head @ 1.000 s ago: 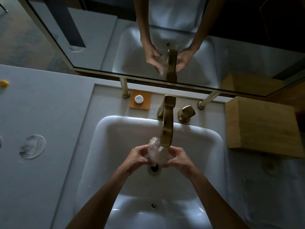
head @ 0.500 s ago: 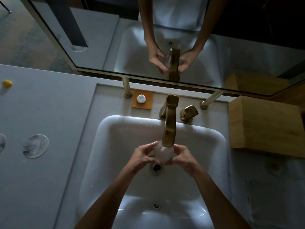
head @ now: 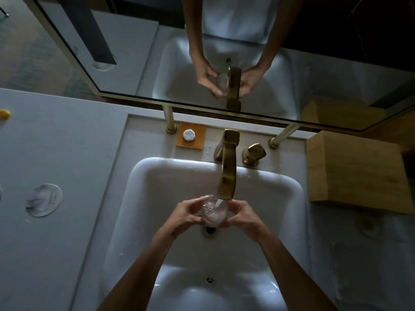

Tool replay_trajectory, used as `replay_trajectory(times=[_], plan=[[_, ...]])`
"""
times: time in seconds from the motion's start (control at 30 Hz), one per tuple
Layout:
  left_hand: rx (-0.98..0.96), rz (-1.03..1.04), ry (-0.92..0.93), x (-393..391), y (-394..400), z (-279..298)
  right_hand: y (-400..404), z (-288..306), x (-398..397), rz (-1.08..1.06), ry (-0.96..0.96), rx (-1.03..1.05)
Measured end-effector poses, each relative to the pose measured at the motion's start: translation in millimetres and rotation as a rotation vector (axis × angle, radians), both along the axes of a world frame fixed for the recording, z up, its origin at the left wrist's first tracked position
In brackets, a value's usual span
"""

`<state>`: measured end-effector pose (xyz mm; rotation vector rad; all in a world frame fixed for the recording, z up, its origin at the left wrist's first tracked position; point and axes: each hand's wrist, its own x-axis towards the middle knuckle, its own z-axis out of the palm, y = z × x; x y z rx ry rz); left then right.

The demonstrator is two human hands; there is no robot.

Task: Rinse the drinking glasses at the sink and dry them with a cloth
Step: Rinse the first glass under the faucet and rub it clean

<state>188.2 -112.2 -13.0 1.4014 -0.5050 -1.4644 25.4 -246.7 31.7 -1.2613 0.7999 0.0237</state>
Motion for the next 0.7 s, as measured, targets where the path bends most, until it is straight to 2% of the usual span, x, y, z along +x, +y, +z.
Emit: replay_trajectory(times=[0.33, 0.57, 0.7], plan=[[0.095, 0.045, 0.222, -14.1, -13.6, 11.3, 8.7, 2.7, -11.9, -0.157, 0.06, 0.225], [0.151, 0.147, 0.36, -27.7, -14.2, 8.4, 18.8, -2.1, -11.3, -0.172, 0.064, 0.225], [0.17, 0.194, 0.349, -34.5, -16.5, 4.4, 22.0, -4.8, -13.7, -0.162, 0.081, 0.139]])
